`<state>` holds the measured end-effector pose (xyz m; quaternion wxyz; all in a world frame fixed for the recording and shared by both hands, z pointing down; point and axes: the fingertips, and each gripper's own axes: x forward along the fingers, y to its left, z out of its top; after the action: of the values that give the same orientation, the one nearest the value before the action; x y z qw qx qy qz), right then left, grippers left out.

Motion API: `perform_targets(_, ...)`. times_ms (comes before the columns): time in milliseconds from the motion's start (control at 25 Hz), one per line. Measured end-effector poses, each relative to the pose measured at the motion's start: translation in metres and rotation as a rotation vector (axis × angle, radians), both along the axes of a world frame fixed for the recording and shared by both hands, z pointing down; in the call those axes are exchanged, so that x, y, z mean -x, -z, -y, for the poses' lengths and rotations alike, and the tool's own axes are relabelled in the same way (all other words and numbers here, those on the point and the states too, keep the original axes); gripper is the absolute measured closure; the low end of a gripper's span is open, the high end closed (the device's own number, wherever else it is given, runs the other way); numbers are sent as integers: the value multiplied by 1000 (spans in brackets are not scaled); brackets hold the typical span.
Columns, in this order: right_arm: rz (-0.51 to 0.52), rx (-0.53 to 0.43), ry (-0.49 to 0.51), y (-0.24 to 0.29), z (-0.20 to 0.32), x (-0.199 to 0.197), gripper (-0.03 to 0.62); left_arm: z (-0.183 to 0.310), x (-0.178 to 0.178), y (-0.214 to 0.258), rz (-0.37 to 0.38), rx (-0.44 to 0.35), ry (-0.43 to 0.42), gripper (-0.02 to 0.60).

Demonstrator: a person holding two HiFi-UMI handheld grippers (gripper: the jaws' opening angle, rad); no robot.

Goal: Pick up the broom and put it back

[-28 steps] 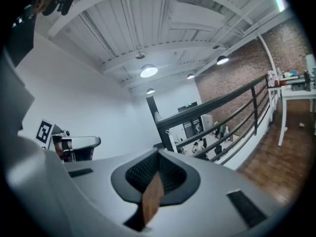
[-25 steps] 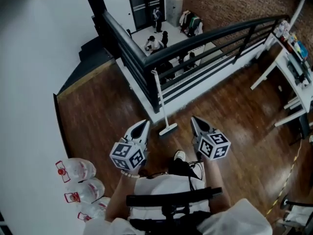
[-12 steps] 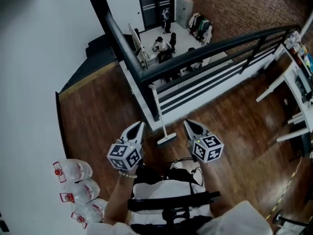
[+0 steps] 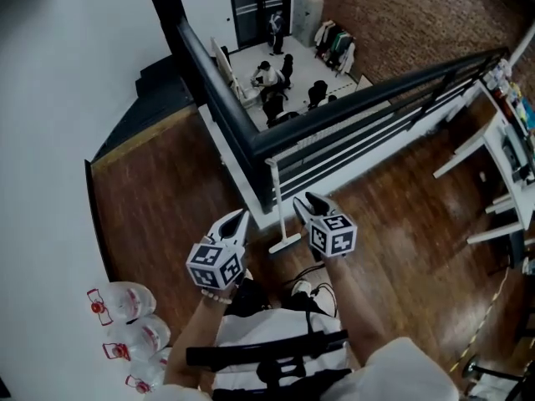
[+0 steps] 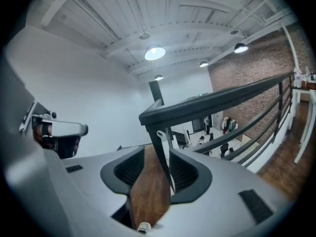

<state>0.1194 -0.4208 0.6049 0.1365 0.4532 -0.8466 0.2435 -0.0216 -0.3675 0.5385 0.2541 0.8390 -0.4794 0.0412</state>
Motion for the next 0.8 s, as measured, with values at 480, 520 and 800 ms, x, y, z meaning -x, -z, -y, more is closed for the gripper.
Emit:
perform_targets(480, -176, 81, -9, -87, 95, 62, 352, 17, 45, -25, -6, 61, -10, 584)
perform_targets(520, -185, 88, -9, -94, 101, 65, 352, 18, 47, -26, -6, 65, -10, 584)
perform_targets(800, -200, 99, -29, -114, 125, 75, 376, 17, 55, -34, -11, 89, 4, 584)
